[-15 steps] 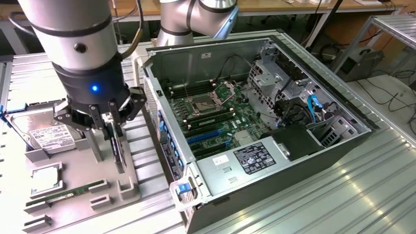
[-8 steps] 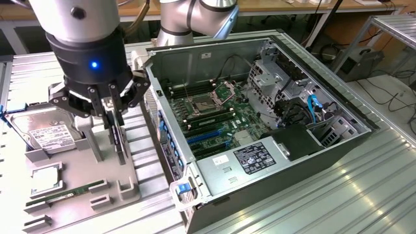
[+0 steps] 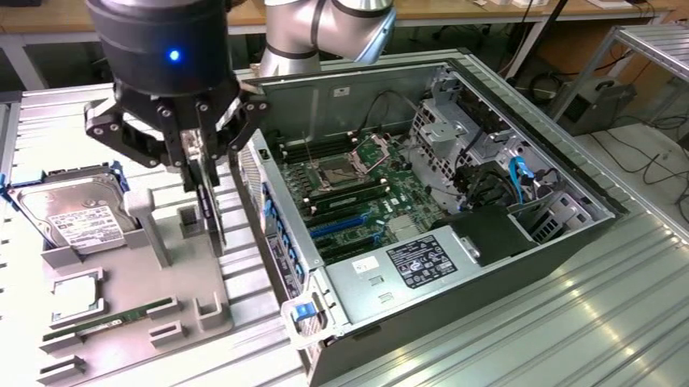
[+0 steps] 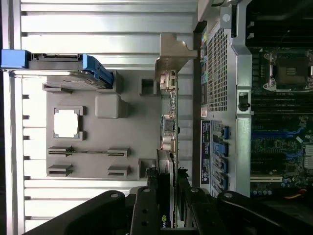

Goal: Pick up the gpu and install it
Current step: 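Pick up the gpu and move the gpu toward the slot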

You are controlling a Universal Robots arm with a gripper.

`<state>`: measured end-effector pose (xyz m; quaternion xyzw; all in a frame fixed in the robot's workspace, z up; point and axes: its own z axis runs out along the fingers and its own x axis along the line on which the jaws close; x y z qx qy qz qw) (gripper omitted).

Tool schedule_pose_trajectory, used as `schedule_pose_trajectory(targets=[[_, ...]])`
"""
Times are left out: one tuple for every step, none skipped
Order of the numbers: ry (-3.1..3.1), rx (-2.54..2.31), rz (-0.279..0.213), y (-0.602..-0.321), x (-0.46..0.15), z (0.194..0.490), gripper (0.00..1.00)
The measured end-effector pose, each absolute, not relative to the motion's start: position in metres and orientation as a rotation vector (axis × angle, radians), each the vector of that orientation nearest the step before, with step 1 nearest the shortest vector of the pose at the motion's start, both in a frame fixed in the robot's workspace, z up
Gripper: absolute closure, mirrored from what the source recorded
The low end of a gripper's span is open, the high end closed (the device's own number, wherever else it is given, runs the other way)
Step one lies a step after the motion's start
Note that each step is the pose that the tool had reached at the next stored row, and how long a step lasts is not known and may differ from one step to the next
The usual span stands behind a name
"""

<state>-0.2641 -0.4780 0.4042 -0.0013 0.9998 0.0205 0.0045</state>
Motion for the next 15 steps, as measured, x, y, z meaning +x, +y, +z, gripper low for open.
schedule_pose_trajectory(targets=[[3.132,-0.004,0.065,-0.479,-0.261,0.409,0.74],[3.133,-0.004,0.065,-0.481,-0.256,0.415,0.74],[3.134,-0.004,0.064,-0.482,-0.253,0.420,0.74],[3.134,-0.004,0.065,-0.484,-0.248,0.426,0.74],[3.134,-0.004,0.065,-0.484,-0.245,0.429,0.74],[3.135,-0.004,0.067,-0.486,-0.238,0.436,0.74],[3.135,-0.004,0.070,-0.487,-0.233,0.439,0.74],[3.135,-0.004,0.073,-0.488,-0.229,0.441,0.74],[3.134,-0.004,0.076,-0.488,-0.224,0.443,0.74],[3.134,-0.004,0.080,-0.488,-0.219,0.444,0.74],[3.134,-0.004,0.083,-0.489,-0.214,0.445,0.74],[3.134,-0.004,0.088,-0.489,-0.209,0.445,0.74],[3.134,-0.004,0.093,-0.489,-0.204,0.445,0.74],[3.134,-0.004,0.101,-0.489,-0.198,0.445,0.74],[3.134,-0.004,0.107,-0.489,-0.193,0.445,0.74]])
